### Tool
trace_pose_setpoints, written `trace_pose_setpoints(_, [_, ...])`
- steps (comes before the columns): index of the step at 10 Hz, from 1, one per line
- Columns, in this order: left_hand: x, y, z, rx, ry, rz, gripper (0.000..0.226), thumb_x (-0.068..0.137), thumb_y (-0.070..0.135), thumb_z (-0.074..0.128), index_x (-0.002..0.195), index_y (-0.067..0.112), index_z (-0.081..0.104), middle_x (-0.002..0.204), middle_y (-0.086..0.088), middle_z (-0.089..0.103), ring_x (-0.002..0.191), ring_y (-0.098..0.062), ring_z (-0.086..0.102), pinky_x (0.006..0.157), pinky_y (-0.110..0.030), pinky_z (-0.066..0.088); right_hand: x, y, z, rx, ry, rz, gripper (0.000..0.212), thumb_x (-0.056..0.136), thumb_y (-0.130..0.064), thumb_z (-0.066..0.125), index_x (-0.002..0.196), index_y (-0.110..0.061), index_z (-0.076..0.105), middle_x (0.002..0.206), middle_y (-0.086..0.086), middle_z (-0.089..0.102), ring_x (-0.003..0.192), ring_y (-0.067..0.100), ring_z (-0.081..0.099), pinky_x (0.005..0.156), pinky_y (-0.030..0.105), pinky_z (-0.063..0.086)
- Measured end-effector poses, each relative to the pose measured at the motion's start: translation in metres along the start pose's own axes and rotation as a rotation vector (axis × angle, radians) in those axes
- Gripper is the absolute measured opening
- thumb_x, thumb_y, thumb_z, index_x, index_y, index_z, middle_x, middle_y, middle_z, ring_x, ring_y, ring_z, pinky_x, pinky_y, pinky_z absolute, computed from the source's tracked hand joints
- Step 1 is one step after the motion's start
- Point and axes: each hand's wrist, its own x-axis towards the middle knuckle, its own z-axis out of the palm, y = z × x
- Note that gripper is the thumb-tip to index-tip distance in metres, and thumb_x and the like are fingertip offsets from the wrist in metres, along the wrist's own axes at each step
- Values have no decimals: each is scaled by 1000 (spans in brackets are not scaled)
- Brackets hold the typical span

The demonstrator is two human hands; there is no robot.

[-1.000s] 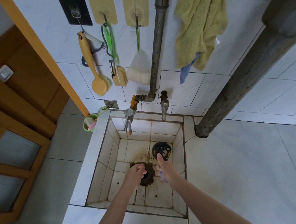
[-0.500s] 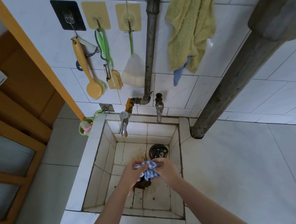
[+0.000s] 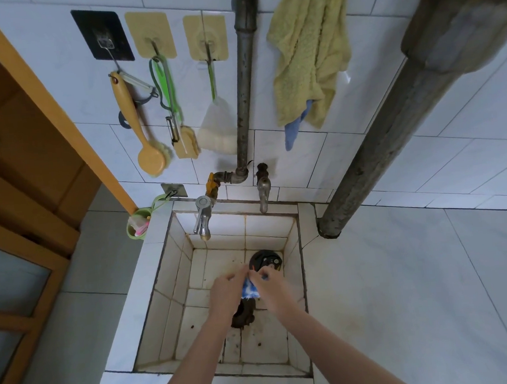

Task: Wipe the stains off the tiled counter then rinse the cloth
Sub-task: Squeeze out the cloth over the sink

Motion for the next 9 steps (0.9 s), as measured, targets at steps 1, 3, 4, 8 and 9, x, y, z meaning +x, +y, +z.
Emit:
trace_pose_setpoints(1, [-2,2,0,9,32,18,52,96,43,41,55,12,37,50,-2,33,45,-15,31,47,-27,25,-1,-1,6,49,23,36,29,99,-28,41,72,-22,48,65,-7,47,54,2,42,46,9,33])
trace_pose_setpoints(3, [-1,-11,-4,105,46,50,35,98,38,38,67,24,47,66,5,46,74,-18,49,65,-28,40,-4,0,7,163,33,220,24,100,-24,34,81,-17,47,75,-5,48,63,3,40,61,15,37])
trace_pose_setpoints(4, [-4,-10,-4,114,51,46,39,98,37,39,97,7,64,85,-8,61,88,-28,55,77,-32,41,-5,-3,6,-132,-110,175,24,97,-10,41,120,-3,44,109,11,56,84,16,50,81,25,44])
trace_pose_setpoints(8, [-3,-2,-37,137,-254,223,14,90,12,57,86,24,63,92,4,63,94,-18,59,66,-10,44,0,16,-15,133,-300,7,15,94,-19,53,107,-14,49,100,2,52,81,12,56,67,21,53])
trace_pose_setpoints(9, [-6,8,-45,147,-285,217,14,88,11,60,85,24,65,90,4,64,88,-15,61,77,-21,53,0,13,-29,245,-280,20,9,88,-13,61,95,-19,61,108,6,57,96,18,59,86,30,54])
